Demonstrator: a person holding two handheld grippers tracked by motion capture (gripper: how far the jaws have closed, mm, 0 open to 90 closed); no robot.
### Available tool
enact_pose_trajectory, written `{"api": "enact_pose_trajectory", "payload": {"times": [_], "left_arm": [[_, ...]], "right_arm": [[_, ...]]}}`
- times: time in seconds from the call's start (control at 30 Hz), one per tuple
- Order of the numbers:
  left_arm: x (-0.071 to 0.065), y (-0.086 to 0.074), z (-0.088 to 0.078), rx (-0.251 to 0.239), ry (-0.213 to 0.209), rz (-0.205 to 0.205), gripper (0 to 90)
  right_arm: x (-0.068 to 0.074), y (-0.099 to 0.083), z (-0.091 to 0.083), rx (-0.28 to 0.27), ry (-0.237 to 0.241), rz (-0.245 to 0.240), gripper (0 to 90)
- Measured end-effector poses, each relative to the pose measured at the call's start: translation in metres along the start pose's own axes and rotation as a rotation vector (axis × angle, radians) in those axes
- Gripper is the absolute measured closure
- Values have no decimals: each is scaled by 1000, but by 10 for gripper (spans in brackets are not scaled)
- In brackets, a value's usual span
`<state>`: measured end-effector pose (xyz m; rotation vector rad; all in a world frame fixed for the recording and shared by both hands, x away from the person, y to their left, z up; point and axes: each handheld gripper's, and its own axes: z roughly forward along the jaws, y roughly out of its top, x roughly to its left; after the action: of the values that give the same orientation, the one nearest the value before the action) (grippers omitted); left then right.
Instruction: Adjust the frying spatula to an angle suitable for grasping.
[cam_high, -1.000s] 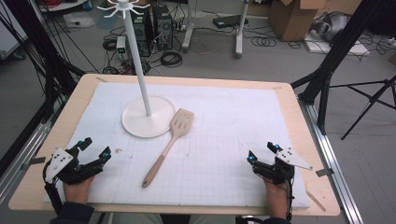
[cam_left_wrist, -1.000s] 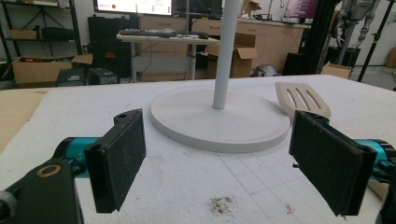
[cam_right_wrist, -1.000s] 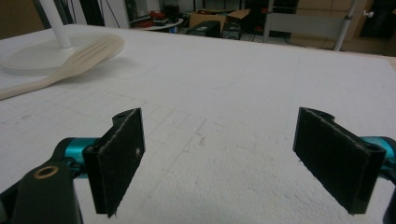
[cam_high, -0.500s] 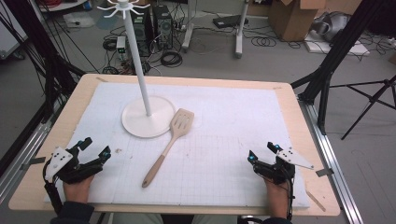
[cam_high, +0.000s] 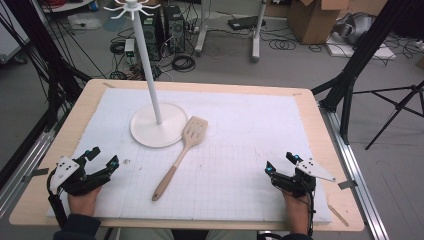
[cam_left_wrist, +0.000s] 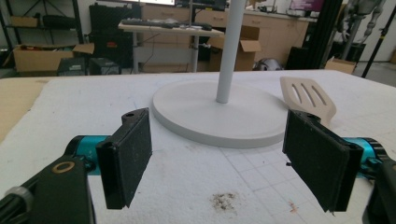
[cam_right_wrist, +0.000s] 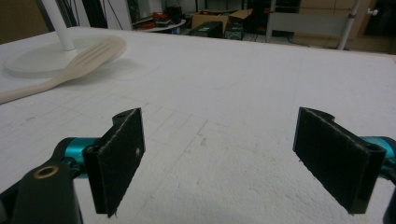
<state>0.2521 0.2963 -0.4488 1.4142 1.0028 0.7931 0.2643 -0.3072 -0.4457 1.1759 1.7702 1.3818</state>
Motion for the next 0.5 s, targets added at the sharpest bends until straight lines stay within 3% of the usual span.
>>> {"api": "enact_pose_trajectory", "payload": {"times": [0.1,0.13,0.23,0.5], "left_arm": [[0,1,1,10,14,-12,235],[0,2,1,11,11,-35,235],[-2,5,1,8,9,-31,234],[-25,28,12,17,-52,-6,228]], "right_arm": [[-1,0,0,1,2,1,152],[-1,0,1,4,2,2,153],[-1,1,1,4,1,-3,152],[0,1,2,16,-8,-13,153]]}}
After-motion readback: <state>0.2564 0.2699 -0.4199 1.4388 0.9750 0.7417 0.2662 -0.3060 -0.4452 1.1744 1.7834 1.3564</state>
